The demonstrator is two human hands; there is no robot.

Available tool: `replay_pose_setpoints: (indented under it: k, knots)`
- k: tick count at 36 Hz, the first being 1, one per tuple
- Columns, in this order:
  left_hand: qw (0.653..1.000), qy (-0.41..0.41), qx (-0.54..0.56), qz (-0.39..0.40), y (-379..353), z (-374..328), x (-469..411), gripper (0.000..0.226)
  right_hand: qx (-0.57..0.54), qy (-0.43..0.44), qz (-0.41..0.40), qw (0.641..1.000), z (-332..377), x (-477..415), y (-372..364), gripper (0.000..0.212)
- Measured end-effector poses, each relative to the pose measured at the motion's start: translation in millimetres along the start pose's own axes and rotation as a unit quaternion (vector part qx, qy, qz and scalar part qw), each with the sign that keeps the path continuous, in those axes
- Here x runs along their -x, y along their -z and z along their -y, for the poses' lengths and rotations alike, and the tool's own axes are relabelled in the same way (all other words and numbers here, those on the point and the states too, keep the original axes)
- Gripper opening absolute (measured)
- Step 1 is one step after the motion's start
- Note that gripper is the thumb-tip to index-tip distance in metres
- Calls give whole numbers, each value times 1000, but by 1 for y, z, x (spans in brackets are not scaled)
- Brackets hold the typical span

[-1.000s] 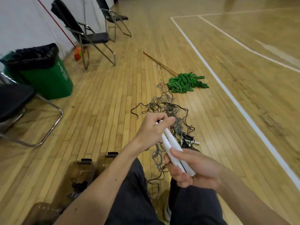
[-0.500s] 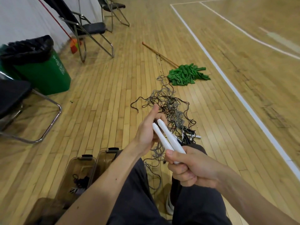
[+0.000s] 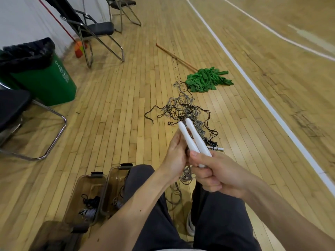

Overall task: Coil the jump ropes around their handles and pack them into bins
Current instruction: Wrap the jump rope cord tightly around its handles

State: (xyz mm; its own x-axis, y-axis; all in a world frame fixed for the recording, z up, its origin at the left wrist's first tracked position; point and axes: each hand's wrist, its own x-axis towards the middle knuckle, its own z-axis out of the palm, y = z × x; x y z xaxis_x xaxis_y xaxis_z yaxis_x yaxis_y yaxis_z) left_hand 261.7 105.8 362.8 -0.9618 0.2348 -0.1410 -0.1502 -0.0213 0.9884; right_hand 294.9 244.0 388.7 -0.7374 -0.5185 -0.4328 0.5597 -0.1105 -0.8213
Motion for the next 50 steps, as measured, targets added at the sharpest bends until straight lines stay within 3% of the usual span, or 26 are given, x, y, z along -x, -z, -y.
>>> replay_pose_setpoints:
  k: [4,9,13,17,21,26,29,32,44,50]
  knots:
    - [998,-44,-50,3,2,3,1,31,78,16,-21,997,-3,-1,4,39]
    - [991,-60,-118,4,4,15,-1,23,127,31,-51,990,-5,0,8,33]
    - [954,-55,-290,53,5,27,1,32,128,39,-72,988,-6,-3,11,31]
    - [884,-52,-456,90,-2,24,6,43,141,26,-107,984,-9,-7,17,22]
    - [772,-54,-625,105,3,20,4,45,164,-2,-127,978,-14,-9,26,18]
    - [648,-102,-737,162,11,7,6,34,220,-21,-130,967,-20,-9,33,16]
    - [600,-124,-768,184,16,3,10,19,266,-34,-138,954,-23,-8,37,17]
    - [556,-137,-791,216,16,-5,14,19,285,-57,-132,948,-28,-10,39,18]
    - [534,-206,-753,324,22,-21,6,23,423,-151,-34,893,-40,-14,36,25]
    - [604,-227,-693,320,27,-28,4,28,458,-148,2,877,-38,-12,38,29]
